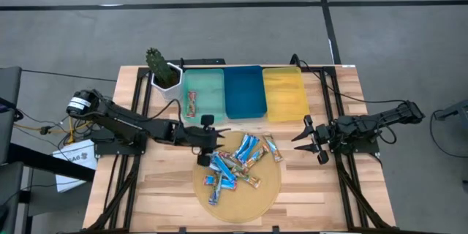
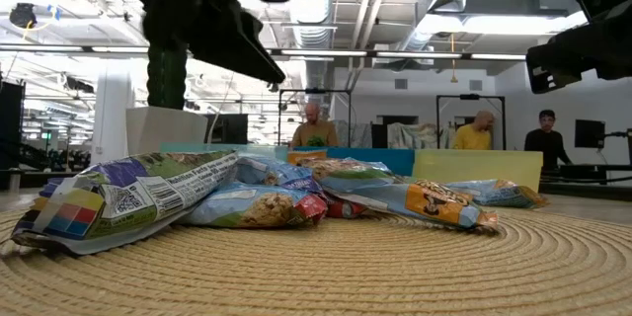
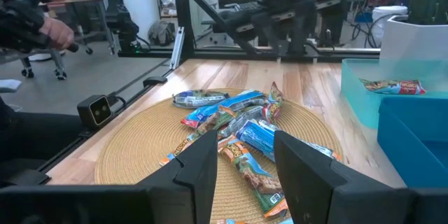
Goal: Pick and place Granola Bars by type
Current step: Put the red granola bar into the green bin
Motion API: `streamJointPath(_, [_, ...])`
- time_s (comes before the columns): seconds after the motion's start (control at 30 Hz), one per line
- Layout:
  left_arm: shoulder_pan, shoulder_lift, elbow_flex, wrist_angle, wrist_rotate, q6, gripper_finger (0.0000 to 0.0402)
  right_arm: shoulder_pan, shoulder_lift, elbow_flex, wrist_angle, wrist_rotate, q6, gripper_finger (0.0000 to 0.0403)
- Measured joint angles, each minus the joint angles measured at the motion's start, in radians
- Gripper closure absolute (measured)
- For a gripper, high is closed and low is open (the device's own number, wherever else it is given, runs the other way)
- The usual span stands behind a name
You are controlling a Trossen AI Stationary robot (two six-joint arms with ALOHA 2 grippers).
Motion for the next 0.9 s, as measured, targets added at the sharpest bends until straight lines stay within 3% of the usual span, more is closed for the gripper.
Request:
streamJointPath(0.23, [-0.022,0.0,0.001,-0.02,0.003,-0.014,0.0274,0.0,0.0,0.0,0.0,0.0,0.0,0.027])
streamJointPath(0.53, [-0.022,0.024,0.001,-0.216,0.004,-0.104,0.0274,0.0,0.0,0.0,0.0,0.0,0.0,0.027])
streamJointPath(0.9, [-0.024,0.106,0.001,-0.26,0.087,-0.161,0.0274,0.0,-0.001,0.0,0.001,0.0,0.0,0.027])
